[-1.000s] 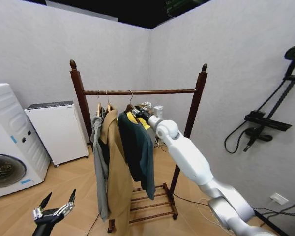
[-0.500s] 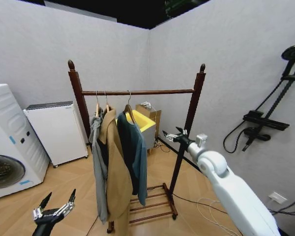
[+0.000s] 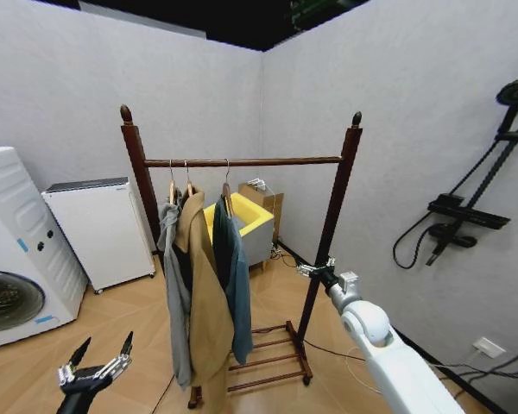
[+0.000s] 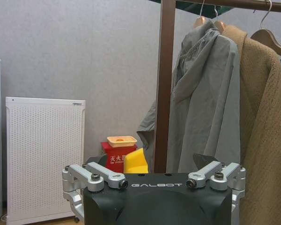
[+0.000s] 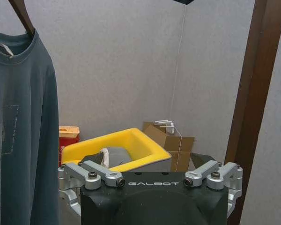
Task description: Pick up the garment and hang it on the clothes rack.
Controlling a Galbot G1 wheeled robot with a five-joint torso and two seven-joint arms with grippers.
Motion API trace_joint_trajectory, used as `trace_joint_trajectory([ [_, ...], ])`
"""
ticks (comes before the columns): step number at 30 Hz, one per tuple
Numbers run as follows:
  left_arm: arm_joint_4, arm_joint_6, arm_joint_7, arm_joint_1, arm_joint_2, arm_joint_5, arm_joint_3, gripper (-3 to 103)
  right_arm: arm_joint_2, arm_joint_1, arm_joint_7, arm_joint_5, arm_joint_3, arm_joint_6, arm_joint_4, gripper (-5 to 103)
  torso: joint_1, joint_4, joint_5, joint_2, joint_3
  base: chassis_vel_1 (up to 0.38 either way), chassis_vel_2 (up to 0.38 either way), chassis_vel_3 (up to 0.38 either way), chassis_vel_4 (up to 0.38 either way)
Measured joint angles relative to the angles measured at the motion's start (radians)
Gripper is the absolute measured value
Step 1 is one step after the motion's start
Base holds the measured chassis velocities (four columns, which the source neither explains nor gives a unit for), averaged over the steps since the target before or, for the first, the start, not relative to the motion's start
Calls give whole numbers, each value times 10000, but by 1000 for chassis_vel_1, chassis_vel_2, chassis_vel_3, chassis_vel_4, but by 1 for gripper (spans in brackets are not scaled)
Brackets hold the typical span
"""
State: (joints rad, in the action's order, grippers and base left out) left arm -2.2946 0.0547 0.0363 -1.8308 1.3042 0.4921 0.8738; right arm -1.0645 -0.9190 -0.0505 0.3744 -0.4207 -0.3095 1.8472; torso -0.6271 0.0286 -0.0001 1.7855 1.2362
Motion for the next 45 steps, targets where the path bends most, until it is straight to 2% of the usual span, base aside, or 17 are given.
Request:
trace_joint_trajectory([
  [27,0,0,0,0,0,0,0,100,-53,-337,31,-260,12,45,577,100,0,2,1,0,0,-45,-43,-44,-43],
  [39,1,0,0,1,0,0,0,100,53,-162,28,-288,158,-34,721,100,-6,6,-1,-2,2,-82,-160,-166,-77],
  [41,0,0,3,0,0,0,0,100,59,-159,28,-273,171,-67,766,100,-8,5,9,-3,3,-13,-271,-265,19],
  [44,0,-1,2,1,0,0,0,100,51,-153,29,-249,183,-95,857,100,-1,2,-7,-1,0,45,-283,-277,38],
  [45,0,0,-3,0,0,0,0,100,46,-155,29,-241,199,-105,877,100,0,0,4,-1,0,59,-288,-317,47],
])
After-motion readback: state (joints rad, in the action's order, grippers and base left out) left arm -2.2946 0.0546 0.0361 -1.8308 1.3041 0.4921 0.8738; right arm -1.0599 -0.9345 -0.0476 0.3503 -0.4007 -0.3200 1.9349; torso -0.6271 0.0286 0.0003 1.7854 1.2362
